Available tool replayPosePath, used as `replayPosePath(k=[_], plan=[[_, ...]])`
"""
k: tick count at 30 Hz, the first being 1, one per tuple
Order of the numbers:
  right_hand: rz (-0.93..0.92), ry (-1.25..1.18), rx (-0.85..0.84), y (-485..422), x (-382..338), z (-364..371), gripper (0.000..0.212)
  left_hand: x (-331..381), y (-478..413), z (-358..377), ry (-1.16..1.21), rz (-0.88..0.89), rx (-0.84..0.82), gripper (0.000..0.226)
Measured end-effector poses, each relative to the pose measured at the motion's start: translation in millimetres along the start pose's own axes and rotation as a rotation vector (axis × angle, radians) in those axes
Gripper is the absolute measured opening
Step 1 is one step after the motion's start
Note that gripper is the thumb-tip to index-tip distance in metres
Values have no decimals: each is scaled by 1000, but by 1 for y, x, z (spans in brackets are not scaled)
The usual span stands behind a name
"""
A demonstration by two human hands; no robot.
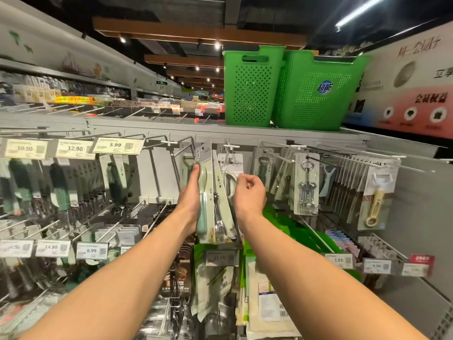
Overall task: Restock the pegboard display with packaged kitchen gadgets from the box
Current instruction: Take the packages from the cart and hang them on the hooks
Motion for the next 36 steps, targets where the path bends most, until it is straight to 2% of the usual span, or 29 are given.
replayPosePath(k=[3,7,11,13,15,17,19,22,24,30,33,36], plan=[[8,21,-1,-13,6,8,14,-20,-48,-12,4,-9,36,113],[22,54,9,-25,13,18,19,-13,-54,-10,-28,-21,19,99],[63,93,-12,-37,17,26,18,-17,-68,-14,-48,2,34,107],[83,91,-20,-38,16,27,16,-10,-60,-12,-56,11,42,97],[67,84,32,-33,12,23,14,-1,-41,-6,-58,48,54,72],[-42,117,104,-25,8,18,13,0,-30,-4,-60,92,73,55],[-187,173,66,-13,4,14,19,-1,-16,-5,-73,134,108,48],[-336,239,-89,6,-2,15,30,-10,-7,-8,-80,168,124,77],[-371,263,-135,17,-5,16,30,-23,-12,-14,-67,184,140,95],[-382,308,-162,34,-5,9,14,-30,4,-15,-98,156,186,117],[-372,271,-182,41,-9,4,12,-20,24,-6,-35,126,174,120],[-354,231,-217,47,-15,-1,16,-13,35,1,-8,103,176,94]])
Point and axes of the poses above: each hand's wrist, its own y-axis away from the middle knuckle, its own z-axis out of the palm, x = y × z, the point moved 2 cm from there along -y, towards the middle knuckle, and after that the axes turned 3 degrees about y, right-handed, at the moved point
